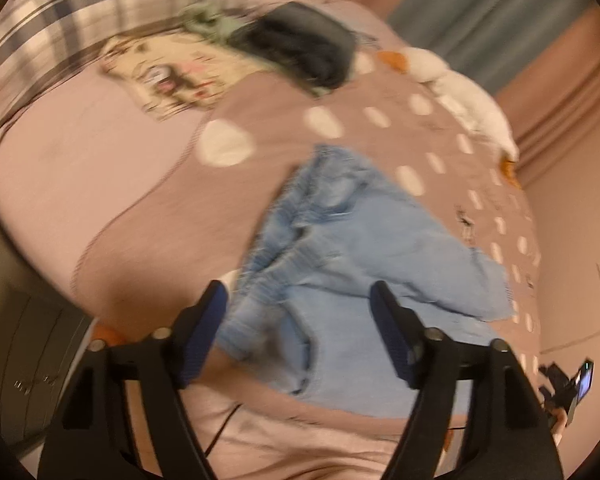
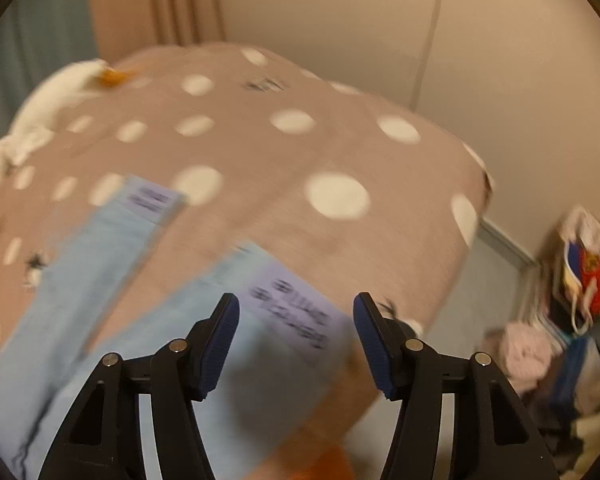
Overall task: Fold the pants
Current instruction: 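Open both grippers and release the pants onto the bedspread, then move the right gripper to the crotch seam and grasp it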
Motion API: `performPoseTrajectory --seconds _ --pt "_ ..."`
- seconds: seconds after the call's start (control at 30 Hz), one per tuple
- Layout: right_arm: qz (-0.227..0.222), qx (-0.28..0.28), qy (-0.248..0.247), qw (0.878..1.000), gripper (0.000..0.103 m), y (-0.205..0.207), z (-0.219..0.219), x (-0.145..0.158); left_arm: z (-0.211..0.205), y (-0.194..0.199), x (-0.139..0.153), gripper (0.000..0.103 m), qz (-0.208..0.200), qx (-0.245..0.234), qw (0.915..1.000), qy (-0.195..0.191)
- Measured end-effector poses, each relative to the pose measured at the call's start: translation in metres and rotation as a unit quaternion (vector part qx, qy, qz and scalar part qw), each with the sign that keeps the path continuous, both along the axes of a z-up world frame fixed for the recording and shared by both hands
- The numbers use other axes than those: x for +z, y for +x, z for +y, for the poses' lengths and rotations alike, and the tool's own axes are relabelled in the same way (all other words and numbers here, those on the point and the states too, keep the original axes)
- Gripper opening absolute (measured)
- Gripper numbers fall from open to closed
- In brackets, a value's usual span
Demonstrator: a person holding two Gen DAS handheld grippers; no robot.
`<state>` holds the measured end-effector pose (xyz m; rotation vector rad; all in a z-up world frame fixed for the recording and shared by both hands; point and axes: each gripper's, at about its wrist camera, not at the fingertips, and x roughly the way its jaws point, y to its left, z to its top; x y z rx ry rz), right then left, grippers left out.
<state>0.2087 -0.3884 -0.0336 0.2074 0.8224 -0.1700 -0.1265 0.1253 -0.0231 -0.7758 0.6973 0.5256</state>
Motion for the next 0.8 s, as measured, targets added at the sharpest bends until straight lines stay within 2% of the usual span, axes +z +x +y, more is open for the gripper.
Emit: performPoseTrajectory --seconds 0.07,0.2,0.47,0.8 --pt "-0.021 0.028 0.013 0.999 0.07 -0.005 0.018 0.015 -0.008 0.015 0.003 0.083 -0.008 -0.023 0.9997 0.005" --pt "-0.044 0.096 0.035 0.994 0.071 -0.012 0.053 0.034 -0.02 0.039 0.005 0.088 -0.009 -0.044 0.999 0.007" --pt "-0.042 0.233 0.059 0.97 0.071 -0.016 0.132 0.042 -0.03 0.068 -0.001 0.092 -0.016 -0.071 0.9973 -0.011" --pt "-0.02 0.304 0.068 0.95 0.072 -0.018 0.186 0.035 -0.031 0.076 -0.005 0.092 -0.006 -0.072 0.997 -0.029"
